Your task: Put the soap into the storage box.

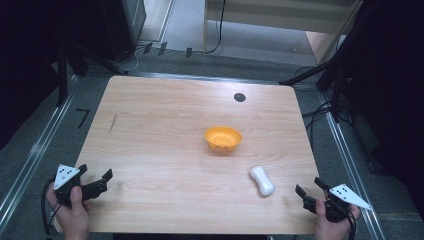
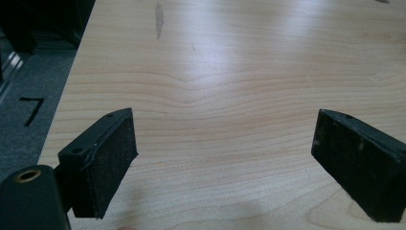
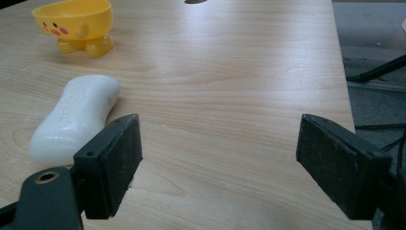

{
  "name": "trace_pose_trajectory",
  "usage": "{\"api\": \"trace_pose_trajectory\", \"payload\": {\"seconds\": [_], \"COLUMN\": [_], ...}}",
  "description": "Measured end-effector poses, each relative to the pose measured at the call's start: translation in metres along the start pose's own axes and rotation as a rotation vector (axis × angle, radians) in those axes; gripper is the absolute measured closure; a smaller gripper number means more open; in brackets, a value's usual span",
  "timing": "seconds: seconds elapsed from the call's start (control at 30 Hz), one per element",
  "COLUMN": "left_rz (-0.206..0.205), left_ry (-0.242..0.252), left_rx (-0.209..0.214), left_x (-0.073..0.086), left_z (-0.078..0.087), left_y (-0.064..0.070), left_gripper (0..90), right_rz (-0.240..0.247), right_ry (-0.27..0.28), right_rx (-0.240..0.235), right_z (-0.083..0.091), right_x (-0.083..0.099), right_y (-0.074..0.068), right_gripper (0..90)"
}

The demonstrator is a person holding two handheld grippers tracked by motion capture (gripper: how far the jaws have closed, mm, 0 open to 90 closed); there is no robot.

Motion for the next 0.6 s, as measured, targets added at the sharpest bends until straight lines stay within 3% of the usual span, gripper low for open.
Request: {"api": "trace_pose_trajectory", "payload": {"seconds": [0.07, 0.2, 0.33, 0.57, 0.6], "left_rz": [0.000, -0.015, -0.022, -0.011, -0.011], "left_ry": [-0.002, -0.004, -0.011, -0.002, -0.002], "left_rx": [-0.001, -0.008, -0.013, -0.006, -0.006], "left_x": [0.000, 0.000, 0.000, 0.000, 0.000], "left_z": [0.000, 0.000, -0.001, 0.000, 0.000], "left_y": [0.000, 0.001, 0.002, 0.001, 0.001], "left_gripper": [8.7, 8.7, 8.7, 8.7, 8.7], "right_rz": [0.001, 0.026, 0.053, 0.117, 0.117], "right_ry": [-0.010, -0.102, -0.148, -0.315, -0.315], "right_rx": [-0.003, 0.011, 0.011, -0.001, -0.001], "right_z": [-0.001, -0.006, -0.008, -0.015, -0.015], "right_x": [0.000, 0.000, -0.005, -0.019, -0.019], "right_y": [0.000, 0.000, 0.000, -0.004, -0.004], "right_gripper": [18.4, 19.9, 20.0, 20.4, 20.4]}}
Point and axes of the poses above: each handheld gripper's, and its own axes: z roughly backward along the jaws, x roughly out of its underside, y roughly to its right, the point moved 4 cm from there along -z, roughly forward along the jaws, and after that the axes turned 6 degrees about z, right-handed, at the moved point
